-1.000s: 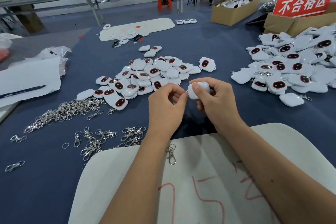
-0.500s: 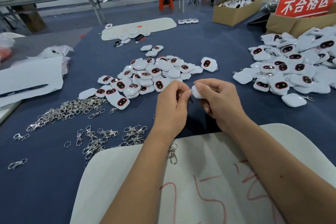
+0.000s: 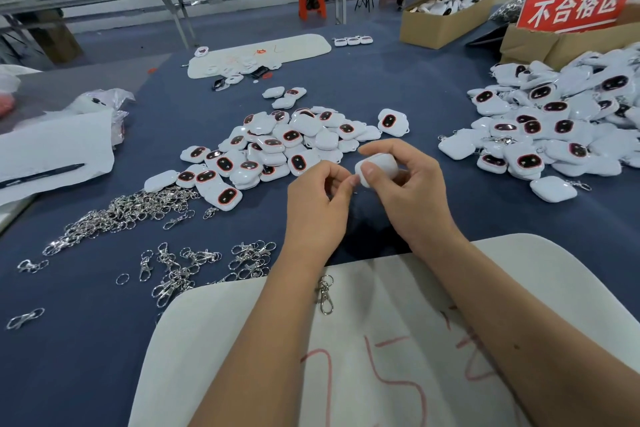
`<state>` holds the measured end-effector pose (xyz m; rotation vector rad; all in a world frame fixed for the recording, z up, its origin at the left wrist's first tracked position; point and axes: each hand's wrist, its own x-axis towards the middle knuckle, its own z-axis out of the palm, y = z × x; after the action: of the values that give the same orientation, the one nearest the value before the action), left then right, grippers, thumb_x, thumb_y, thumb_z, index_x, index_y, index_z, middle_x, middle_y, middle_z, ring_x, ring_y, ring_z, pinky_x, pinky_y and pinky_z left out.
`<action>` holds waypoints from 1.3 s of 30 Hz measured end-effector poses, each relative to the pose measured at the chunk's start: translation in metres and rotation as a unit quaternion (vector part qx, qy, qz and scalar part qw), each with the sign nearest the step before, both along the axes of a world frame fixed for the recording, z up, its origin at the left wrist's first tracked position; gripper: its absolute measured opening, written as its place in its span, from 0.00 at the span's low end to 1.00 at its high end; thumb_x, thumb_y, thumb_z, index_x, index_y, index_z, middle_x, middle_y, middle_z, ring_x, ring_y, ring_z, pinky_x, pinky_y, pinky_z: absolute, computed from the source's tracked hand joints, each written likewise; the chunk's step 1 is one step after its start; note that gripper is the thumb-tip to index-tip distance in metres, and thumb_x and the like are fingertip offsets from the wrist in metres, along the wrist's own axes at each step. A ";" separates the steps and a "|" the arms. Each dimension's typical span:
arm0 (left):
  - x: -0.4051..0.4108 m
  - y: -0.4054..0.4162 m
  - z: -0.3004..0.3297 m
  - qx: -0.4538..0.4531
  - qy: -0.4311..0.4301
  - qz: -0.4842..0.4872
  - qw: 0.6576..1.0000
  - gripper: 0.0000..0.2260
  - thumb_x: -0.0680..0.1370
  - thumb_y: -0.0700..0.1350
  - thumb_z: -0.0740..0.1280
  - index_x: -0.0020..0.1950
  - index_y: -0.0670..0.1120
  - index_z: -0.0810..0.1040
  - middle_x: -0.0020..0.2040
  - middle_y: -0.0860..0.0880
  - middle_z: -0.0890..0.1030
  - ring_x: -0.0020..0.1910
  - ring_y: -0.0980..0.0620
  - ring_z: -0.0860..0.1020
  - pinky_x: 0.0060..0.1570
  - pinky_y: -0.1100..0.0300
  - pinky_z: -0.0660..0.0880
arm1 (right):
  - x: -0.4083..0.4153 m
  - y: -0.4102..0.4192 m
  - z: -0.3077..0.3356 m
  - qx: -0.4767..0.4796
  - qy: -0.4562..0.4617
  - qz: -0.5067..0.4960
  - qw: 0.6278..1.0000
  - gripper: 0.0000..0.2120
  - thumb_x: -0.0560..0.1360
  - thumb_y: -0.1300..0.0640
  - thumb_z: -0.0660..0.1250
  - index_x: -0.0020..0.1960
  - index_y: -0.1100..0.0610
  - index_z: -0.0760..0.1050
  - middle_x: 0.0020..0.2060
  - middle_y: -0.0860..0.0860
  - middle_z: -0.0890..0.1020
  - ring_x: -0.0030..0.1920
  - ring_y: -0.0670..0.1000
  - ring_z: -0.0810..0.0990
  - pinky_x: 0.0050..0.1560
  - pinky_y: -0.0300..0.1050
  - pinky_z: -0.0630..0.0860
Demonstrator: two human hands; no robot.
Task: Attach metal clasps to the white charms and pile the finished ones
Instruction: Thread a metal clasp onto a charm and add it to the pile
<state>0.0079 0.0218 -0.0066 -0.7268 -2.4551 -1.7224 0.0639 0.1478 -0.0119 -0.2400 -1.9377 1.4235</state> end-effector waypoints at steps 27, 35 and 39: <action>0.003 0.000 0.004 -0.003 0.000 -0.043 0.999 0.07 0.83 0.42 0.66 0.44 0.46 0.78 0.37 0.54 0.78 0.35 0.60 0.72 0.38 0.68 0.69 | 0.000 0.005 -0.001 -0.118 -0.035 -0.007 0.992 0.02 0.78 0.60 0.72 0.47 0.56 0.83 0.31 0.50 0.81 0.25 0.49 0.73 0.26 0.38 0.70; 0.007 -0.002 0.009 0.030 -0.034 -0.071 0.996 0.07 0.84 0.40 0.63 0.46 0.45 0.76 0.37 0.56 0.75 0.35 0.59 0.70 0.40 0.66 0.68 | -0.001 0.009 0.002 -0.196 -0.095 0.052 0.975 0.05 0.80 0.57 0.70 0.48 0.56 0.84 0.34 0.50 0.82 0.25 0.48 0.69 0.23 0.35 0.64; 0.008 -0.002 0.010 0.023 -0.016 -0.080 0.996 0.07 0.84 0.39 0.63 0.46 0.44 0.76 0.37 0.55 0.74 0.35 0.58 0.69 0.40 0.66 0.68 | -0.001 0.011 0.002 -0.209 -0.106 0.063 0.970 0.07 0.80 0.58 0.69 0.48 0.57 0.86 0.34 0.49 0.82 0.24 0.47 0.68 0.23 0.35 0.64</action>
<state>0.0163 0.0198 0.0033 -0.9200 -2.4287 -1.8529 0.0625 0.1592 -0.0098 -0.4866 -1.8238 1.9554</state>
